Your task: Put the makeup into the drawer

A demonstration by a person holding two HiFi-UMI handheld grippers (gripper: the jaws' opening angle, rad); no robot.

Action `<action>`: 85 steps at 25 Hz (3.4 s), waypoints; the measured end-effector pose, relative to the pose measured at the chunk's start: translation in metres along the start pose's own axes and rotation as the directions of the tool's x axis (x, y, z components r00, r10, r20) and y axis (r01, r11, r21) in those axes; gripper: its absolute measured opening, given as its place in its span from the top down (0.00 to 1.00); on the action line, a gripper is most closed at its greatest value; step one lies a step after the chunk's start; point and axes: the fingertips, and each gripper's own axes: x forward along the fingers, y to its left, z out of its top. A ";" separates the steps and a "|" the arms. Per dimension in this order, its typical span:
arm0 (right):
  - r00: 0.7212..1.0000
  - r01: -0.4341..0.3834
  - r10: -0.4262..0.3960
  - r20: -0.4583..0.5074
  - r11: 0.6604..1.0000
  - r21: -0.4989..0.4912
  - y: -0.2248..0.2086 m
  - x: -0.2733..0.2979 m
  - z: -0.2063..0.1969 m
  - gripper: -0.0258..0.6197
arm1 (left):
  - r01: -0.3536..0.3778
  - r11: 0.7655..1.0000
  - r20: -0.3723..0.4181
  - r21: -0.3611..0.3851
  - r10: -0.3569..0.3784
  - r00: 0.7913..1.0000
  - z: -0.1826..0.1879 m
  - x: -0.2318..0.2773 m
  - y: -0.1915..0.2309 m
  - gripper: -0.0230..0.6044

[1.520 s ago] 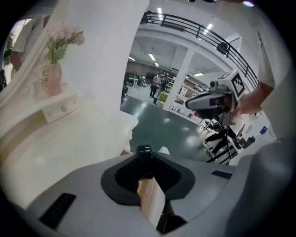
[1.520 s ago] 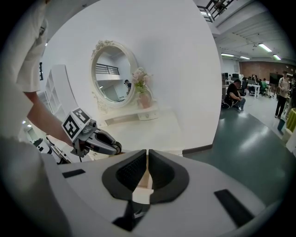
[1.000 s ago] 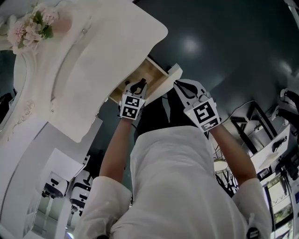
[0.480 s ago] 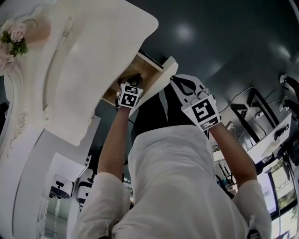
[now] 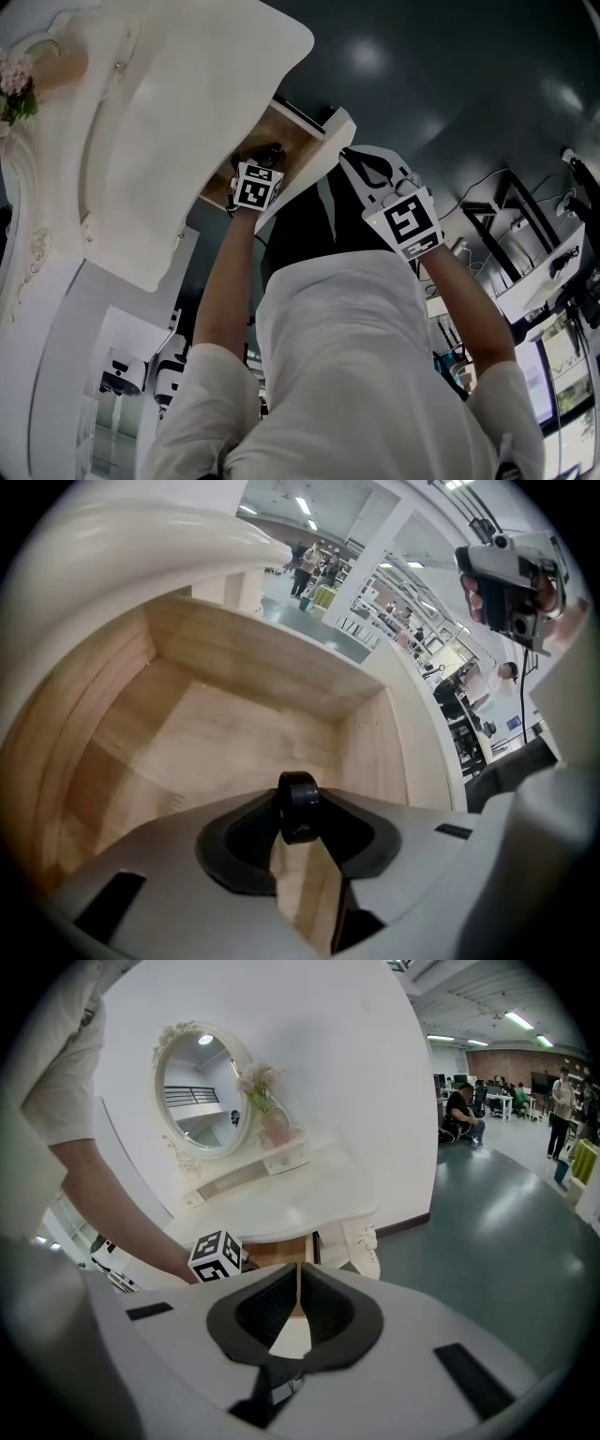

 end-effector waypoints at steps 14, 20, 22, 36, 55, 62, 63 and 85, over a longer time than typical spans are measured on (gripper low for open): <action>0.999 -0.031 0.032 0.011 0.998 -0.051 0.010 -0.002 0.007 0.91 | -0.133 0.982 0.021 -0.131 0.137 0.990 -0.022 -0.028 0.019 0.76; 0.999 -0.046 0.048 0.015 0.993 -0.107 0.018 -0.007 0.008 0.91 | -0.170 0.968 0.035 -0.182 0.180 0.983 -0.027 -0.036 0.024 0.76; 0.998 -0.052 0.054 0.014 0.992 -0.118 0.020 -0.011 0.007 0.91 | -0.182 0.962 0.042 -0.204 0.194 0.980 -0.029 -0.038 0.026 0.76; 0.993 -0.093 0.110 0.035 0.944 -0.316 0.039 -0.042 0.034 0.91 | -0.266 0.912 0.223 -0.312 0.342 0.913 -0.007 -0.114 0.008 0.80; 0.978 -0.119 0.185 0.092 0.868 -0.482 0.106 -0.048 0.078 0.91 | -0.295 0.802 0.543 -0.519 0.576 0.611 -0.019 -0.296 -0.048 0.93; 0.976 -0.085 0.176 0.131 0.852 -0.516 0.143 -0.061 0.080 0.91 | -0.267 0.780 0.616 -0.565 0.615 0.492 -0.048 -0.348 -0.070 0.94; 0.975 -0.079 0.175 0.138 0.850 -0.521 0.148 -0.064 0.080 0.91 | -0.266 0.782 0.626 -0.564 0.615 0.479 -0.051 -0.354 -0.074 0.94; 0.950 0.073 0.106 0.294 0.839 -0.540 0.205 -0.146 0.057 0.91 | -0.264 0.830 0.747 -0.491 0.557 0.363 -0.104 -0.422 -0.148 0.94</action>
